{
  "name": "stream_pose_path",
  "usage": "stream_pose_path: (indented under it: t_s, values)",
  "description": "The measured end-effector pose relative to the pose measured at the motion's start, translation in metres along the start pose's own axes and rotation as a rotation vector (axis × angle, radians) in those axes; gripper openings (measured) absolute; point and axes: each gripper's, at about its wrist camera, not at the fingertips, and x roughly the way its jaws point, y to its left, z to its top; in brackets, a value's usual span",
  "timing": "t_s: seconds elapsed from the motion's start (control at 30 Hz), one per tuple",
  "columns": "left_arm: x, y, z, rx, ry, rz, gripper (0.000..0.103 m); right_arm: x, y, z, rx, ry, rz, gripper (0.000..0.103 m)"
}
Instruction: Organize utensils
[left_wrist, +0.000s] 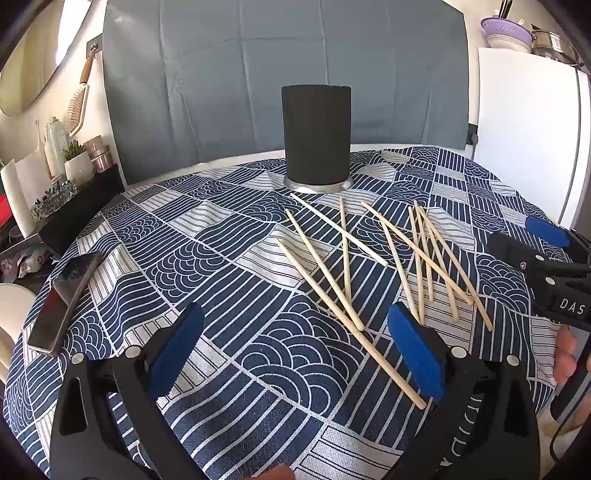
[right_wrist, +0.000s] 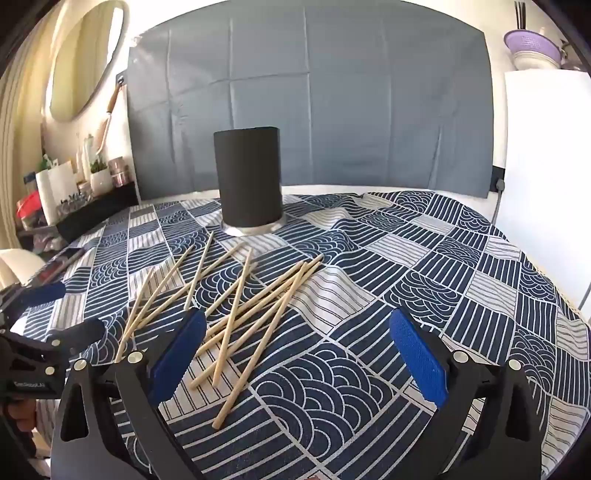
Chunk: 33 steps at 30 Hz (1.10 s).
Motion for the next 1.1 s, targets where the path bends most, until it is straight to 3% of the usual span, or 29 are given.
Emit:
stream_pose_path:
  t_s: [1.1]
  values:
    - [-0.0008, -0.0015, 0.002, 0.009, -0.007, -0.019, 0.097, 0.0021, -0.0013, -0.0003, 0.017, 0.004, -0.021, 0.095]
